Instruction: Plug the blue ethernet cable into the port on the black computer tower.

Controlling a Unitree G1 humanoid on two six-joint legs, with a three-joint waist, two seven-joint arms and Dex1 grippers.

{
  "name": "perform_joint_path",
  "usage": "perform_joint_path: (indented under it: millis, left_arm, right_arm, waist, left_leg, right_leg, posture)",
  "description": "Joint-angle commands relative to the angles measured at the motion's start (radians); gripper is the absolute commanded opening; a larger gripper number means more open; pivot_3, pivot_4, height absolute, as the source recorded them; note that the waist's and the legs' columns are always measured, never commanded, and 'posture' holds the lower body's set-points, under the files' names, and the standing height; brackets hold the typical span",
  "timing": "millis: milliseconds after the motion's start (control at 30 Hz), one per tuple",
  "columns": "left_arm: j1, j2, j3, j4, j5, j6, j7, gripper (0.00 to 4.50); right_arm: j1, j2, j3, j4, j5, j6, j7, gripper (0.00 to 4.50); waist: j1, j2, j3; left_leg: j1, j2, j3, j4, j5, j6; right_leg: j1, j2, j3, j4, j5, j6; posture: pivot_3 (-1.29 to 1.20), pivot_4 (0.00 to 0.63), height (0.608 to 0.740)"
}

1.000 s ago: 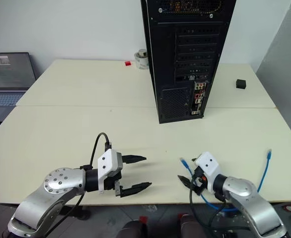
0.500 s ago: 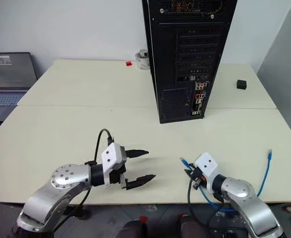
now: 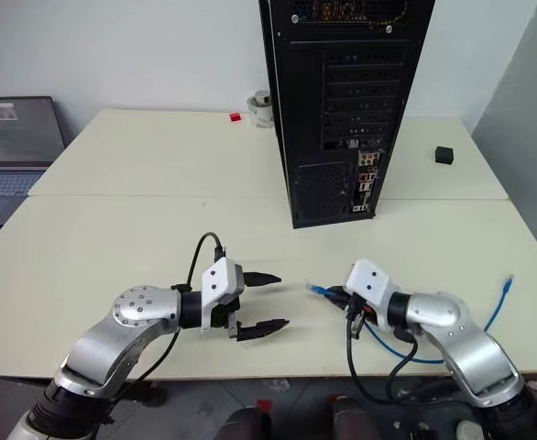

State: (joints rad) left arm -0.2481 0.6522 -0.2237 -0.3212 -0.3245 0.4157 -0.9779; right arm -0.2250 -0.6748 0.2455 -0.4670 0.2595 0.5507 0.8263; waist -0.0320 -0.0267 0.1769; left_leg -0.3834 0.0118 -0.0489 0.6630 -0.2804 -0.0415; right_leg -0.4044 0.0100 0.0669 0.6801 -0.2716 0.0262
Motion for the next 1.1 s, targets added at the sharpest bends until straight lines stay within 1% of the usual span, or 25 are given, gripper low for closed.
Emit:
perform_joint_path:
  millis: [33, 167, 433, 500, 533, 567, 600, 700, 800, 833, 867, 900, 967, 1000, 1033, 1067, 1100]
  left_arm:
    - [-0.049, 0.006, -0.016, 0.038, 0.025, -0.065, -0.053, 4.50]
    - [-0.081, -0.008, -0.028, 0.081, 0.043, -0.101, -0.077, 4.50]
    - [-0.094, -0.014, -0.050, 0.102, 0.062, -0.144, -0.123, 4.50]
    - [-0.095, -0.015, -0.052, 0.106, 0.067, -0.151, -0.127, 4.12]
    - [-0.094, -0.018, -0.051, 0.108, 0.069, -0.153, -0.128, 4.04]
    - [-0.095, -0.020, -0.051, 0.111, 0.070, -0.154, -0.128, 3.78]
    - [-0.096, -0.023, -0.051, 0.115, 0.071, -0.155, -0.129, 3.64]
    - [-0.097, -0.030, -0.052, 0.124, 0.077, -0.160, -0.129, 3.00]
    - [-0.096, -0.035, -0.053, 0.128, 0.086, -0.162, -0.126, 2.27]
    - [-0.096, -0.037, -0.054, 0.131, 0.089, -0.163, -0.125, 2.21]
    - [-0.096, -0.036, -0.056, 0.134, 0.095, -0.165, -0.125, 1.87]
    - [-0.096, -0.036, -0.058, 0.137, 0.102, -0.168, -0.126, 1.78]
    - [-0.095, -0.036, -0.059, 0.140, 0.111, -0.175, -0.124, 1.21]
    - [-0.094, -0.036, -0.059, 0.140, 0.113, -0.176, -0.123, 1.15]
    - [-0.093, -0.037, -0.059, 0.141, 0.114, -0.177, -0.123, 0.79]
    - [-0.092, -0.038, -0.059, 0.142, 0.117, -0.179, -0.121, 0.64]
    - [-0.092, -0.038, -0.060, 0.143, 0.118, -0.181, -0.120, 0.39]
  right_arm:
    - [-0.084, -0.028, 0.043, 0.018, 0.015, -0.021, 0.115, 0.02]
    - [-0.147, -0.018, 0.082, 0.057, 0.000, -0.039, 0.164, 0.02]
    - [-0.194, -0.003, 0.122, 0.104, -0.031, -0.065, 0.194, 0.02]
    - [-0.197, 0.001, 0.126, 0.108, -0.035, -0.068, 0.195, 0.02]
    - [-0.197, 0.003, 0.127, 0.108, -0.037, -0.069, 0.195, 0.02]
    - [-0.198, 0.006, 0.128, 0.109, -0.039, -0.069, 0.195, 0.02]
    - [-0.199, 0.008, 0.129, 0.109, -0.041, -0.069, 0.196, 0.02]
    - [-0.199, 0.012, 0.133, 0.108, -0.046, -0.071, 0.199, 0.02]
    - [-0.200, 0.018, 0.136, 0.104, -0.049, -0.069, 0.198, 0.01]
    - [-0.201, 0.020, 0.136, 0.104, -0.050, -0.069, 0.198, 0.01]
    - [-0.202, 0.022, 0.137, 0.104, -0.051, -0.068, 0.199, 0.01]
    - [-0.203, 0.024, 0.137, 0.104, -0.052, -0.069, 0.200, 0.01]
    - [-0.203, 0.026, 0.137, 0.102, -0.053, -0.069, 0.203, 0.01]
    - [-0.203, 0.026, 0.137, 0.100, -0.053, -0.068, 0.203, 0.01]
    - [-0.204, 0.028, 0.137, 0.098, -0.054, -0.067, 0.203, 0.01]
    - [-0.205, 0.030, 0.136, 0.098, -0.054, -0.066, 0.203, 0.01]
    - [-0.207, 0.032, 0.136, 0.098, -0.055, -0.066, 0.203, 0.01]
  waist:
    - [0.000, 0.000, 0.000]
    - [0.000, 0.000, 0.000]
    - [0.000, 0.000, 0.000]
    - [0.000, 0.000, 0.000]
    - [0.000, 0.000, 0.000]
    - [0.000, 0.000, 0.000]
    - [0.000, 0.000, 0.000]
    - [0.000, 0.000, 0.000]
    - [0.000, 0.000, 0.000]
    - [0.000, 0.000, 0.000]
    - [0.000, 0.000, 0.000]
    - [0.000, 0.000, 0.000]
    - [0.000, 0.000, 0.000]
    - [0.000, 0.000, 0.000]
    - [0.000, 0.000, 0.000]
    - [0.000, 0.000, 0.000]
    - [0.000, 0.000, 0.000]
  left_leg:
    - [0.000, 0.000, 0.000, 0.000, 0.000, 0.000]
    - [0.000, 0.000, -0.001, 0.000, 0.000, 0.000]
    - [-0.001, 0.001, -0.002, 0.000, 0.000, 0.000]
    - [-0.001, 0.001, -0.002, 0.000, 0.000, 0.000]
    - [-0.001, 0.001, -0.002, 0.000, 0.000, 0.000]
    - [-0.001, 0.001, -0.002, 0.001, 0.000, 0.000]
    - [-0.001, 0.001, -0.002, 0.001, 0.000, 0.000]
    - [-0.001, 0.001, -0.002, 0.001, 0.000, 0.000]
    - [-0.001, 0.001, -0.002, 0.001, 0.000, 0.000]
    - [-0.001, 0.001, -0.002, 0.001, 0.000, 0.000]
    - [-0.001, 0.001, -0.002, 0.001, 0.000, 0.000]
    - [-0.001, 0.001, -0.002, 0.001, 0.000, 0.000]
    - [-0.001, 0.001, -0.002, 0.001, 0.000, 0.000]
    - [-0.001, 0.001, -0.002, 0.001, 0.000, 0.000]
    - [-0.001, 0.001, -0.002, 0.001, 0.000, 0.000]
    - [-0.001, 0.001, -0.003, 0.001, 0.000, 0.000]
    - [-0.001, 0.001, -0.002, 0.001, 0.000, 0.000]
  right_leg:
    - [0.000, 0.000, 0.000, 0.000, 0.000, 0.000]
    - [0.000, 0.000, -0.001, 0.000, 0.000, 0.000]
    - [0.000, -0.001, -0.001, 0.001, 0.000, 0.000]
    - [0.000, -0.001, -0.001, 0.001, 0.000, 0.000]
    - [0.000, -0.001, -0.001, 0.001, 0.000, 0.000]
    - [0.000, -0.002, -0.001, 0.001, 0.000, 0.000]
    - [0.000, -0.002, -0.001, 0.001, 0.000, 0.000]
    - [0.000, -0.002, -0.001, 0.001, 0.000, 0.000]
    - [0.000, -0.002, -0.001, 0.001, 0.000, 0.000]
    - [0.000, -0.002, -0.001, 0.001, 0.000, 0.000]
    - [0.000, -0.002, -0.001, 0.001, 0.000, 0.000]
    - [0.000, -0.002, -0.001, 0.001, 0.000, 0.000]
    - [0.000, -0.002, -0.001, 0.001, 0.000, 0.000]
    - [0.000, -0.002, -0.001, 0.001, 0.000, 0.000]
    - [0.000, -0.002, -0.001, 0.001, 0.000, 0.000]
    - [0.000, -0.002, -0.001, 0.001, 0.000, 0.000]
    - [0.000, -0.002, -0.001, 0.001, 0.000, 0.000]
  posture:
    - [0.00, 0.150, 0.740]
    - [0.00, 0.150, 0.740]
    - [0.00, 0.150, 0.740]
    - [0.00, 0.150, 0.740]
    - [0.00, 0.150, 0.740]
    - [0.00, 0.150, 0.740]
    - [0.00, 0.150, 0.740]
    - [0.00, 0.150, 0.740]
    - [0.00, 0.150, 0.740]
    - [0.00, 0.150, 0.740]
    - [0.00, 0.150, 0.740]
    - [0.00, 0.150, 0.740]
    - [0.00, 0.150, 0.740]
    - [0.00, 0.150, 0.740]
    - [0.00, 0.150, 0.740]
    - [0.00, 0.150, 0.740]
    - [0.00, 0.150, 0.740]
